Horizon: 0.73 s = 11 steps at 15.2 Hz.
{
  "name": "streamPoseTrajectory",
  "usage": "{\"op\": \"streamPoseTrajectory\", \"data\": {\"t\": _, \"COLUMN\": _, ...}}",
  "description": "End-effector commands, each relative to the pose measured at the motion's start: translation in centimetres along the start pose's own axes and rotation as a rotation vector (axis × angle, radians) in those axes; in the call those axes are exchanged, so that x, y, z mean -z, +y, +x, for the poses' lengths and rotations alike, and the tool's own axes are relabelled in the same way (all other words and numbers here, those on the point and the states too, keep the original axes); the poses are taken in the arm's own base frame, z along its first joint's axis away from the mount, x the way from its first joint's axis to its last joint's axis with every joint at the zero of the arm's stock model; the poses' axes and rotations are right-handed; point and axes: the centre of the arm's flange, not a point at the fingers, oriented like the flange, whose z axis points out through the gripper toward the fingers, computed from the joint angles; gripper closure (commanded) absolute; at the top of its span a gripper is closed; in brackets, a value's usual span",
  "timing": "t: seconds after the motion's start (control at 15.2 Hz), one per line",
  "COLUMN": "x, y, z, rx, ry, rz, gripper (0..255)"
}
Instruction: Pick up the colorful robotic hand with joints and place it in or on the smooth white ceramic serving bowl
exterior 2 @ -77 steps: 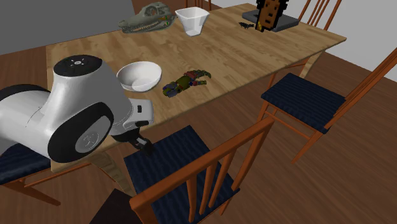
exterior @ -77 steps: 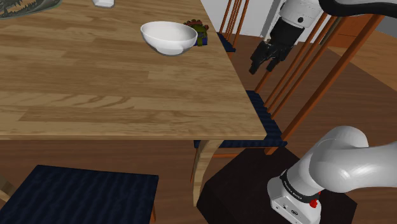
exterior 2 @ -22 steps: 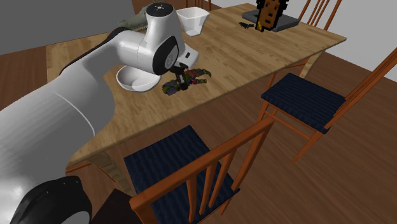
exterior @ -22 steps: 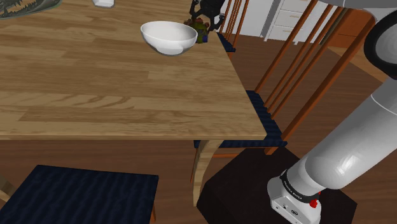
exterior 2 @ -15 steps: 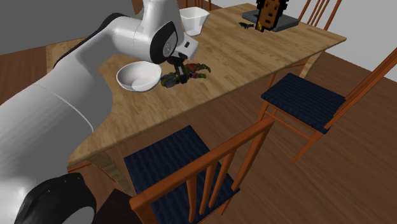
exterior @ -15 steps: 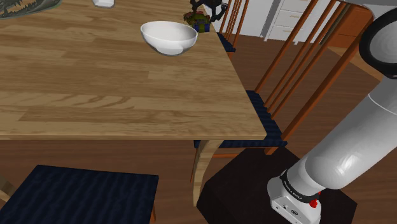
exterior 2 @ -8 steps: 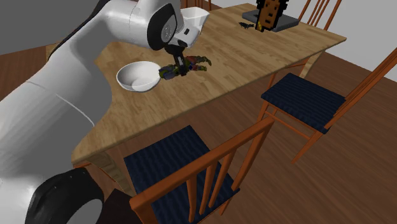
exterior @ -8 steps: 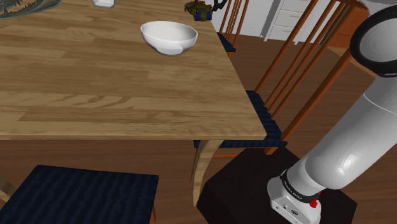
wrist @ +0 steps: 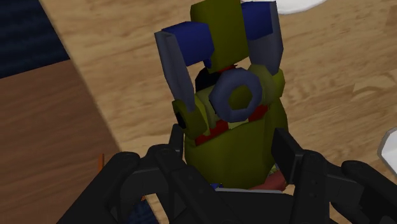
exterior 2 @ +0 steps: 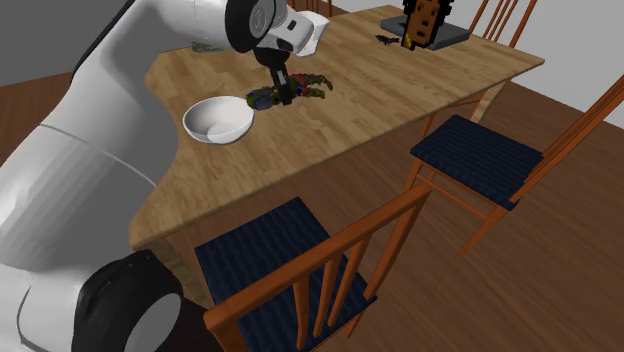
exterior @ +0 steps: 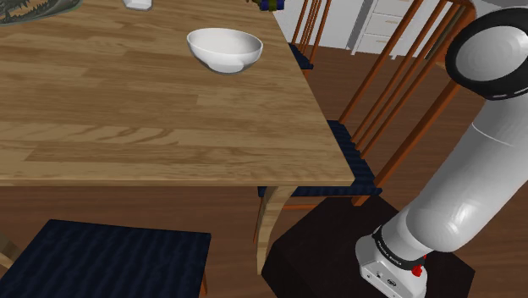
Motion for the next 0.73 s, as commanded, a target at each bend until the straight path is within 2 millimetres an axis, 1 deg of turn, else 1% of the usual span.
{"op": "streamPoseTrajectory", "data": {"t": 0.0, "x": 1.1, "y": -0.2, "z": 0.2, "rx": 0.000, "ry": 0.000, "rz": 0.000, "gripper": 255}}
{"op": "streamPoseTrajectory", "data": {"t": 0.07, "x": 1.6, "y": -0.4, "z": 0.3, "rx": 0.000, "ry": 0.000, "rz": 0.000, "gripper": 255}}
{"op": "streamPoseTrajectory", "data": {"t": 0.13, "x": 1.6, "y": -0.4, "z": 0.3, "rx": 0.000, "ry": 0.000, "rz": 0.000, "gripper": 255}}
{"op": "streamPoseTrajectory", "data": {"t": 0.66, "x": 3.5, "y": -4.2, "z": -9.4, "rx": 0.000, "ry": 0.000, "rz": 0.000, "gripper": 255}}
